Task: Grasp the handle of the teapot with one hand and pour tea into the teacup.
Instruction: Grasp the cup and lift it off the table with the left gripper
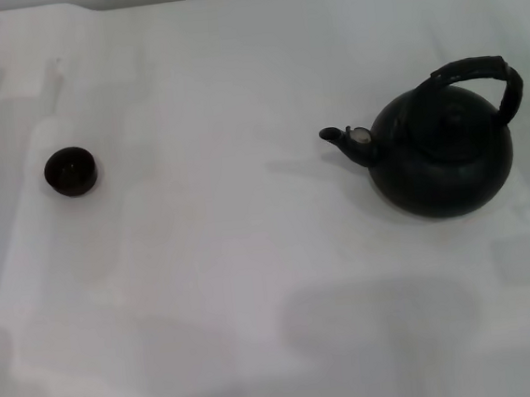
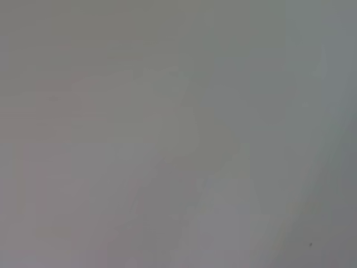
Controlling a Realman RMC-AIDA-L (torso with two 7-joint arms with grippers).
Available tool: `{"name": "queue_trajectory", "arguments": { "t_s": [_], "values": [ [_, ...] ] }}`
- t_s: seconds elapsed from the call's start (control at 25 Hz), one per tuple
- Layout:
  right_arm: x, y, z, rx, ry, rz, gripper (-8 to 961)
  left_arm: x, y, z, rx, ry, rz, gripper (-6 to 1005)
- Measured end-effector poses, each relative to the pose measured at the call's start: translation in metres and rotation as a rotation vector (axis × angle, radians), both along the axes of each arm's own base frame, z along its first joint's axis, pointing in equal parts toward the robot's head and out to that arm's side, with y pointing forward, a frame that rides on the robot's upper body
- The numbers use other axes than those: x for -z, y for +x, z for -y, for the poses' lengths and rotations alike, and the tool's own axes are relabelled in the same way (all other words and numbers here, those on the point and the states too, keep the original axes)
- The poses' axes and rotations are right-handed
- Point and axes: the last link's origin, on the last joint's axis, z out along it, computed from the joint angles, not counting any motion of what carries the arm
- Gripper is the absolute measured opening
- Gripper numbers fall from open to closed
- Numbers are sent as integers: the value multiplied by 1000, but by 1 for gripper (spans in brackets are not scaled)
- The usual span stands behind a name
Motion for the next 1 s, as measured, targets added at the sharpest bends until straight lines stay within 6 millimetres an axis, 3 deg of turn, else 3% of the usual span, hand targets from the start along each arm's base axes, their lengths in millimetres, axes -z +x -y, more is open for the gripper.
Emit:
{"name": "queue_trajectory", "arguments": {
  "t_s": [0.68,1.0],
  "values": [
    [0,-1,-1,-3,1,0,858,3,5,-2,25,-22,-7,802],
    [-1,0,-1,1,5,-1,857,-13,40,-39,120,-251,-14,801]
  ]
}}
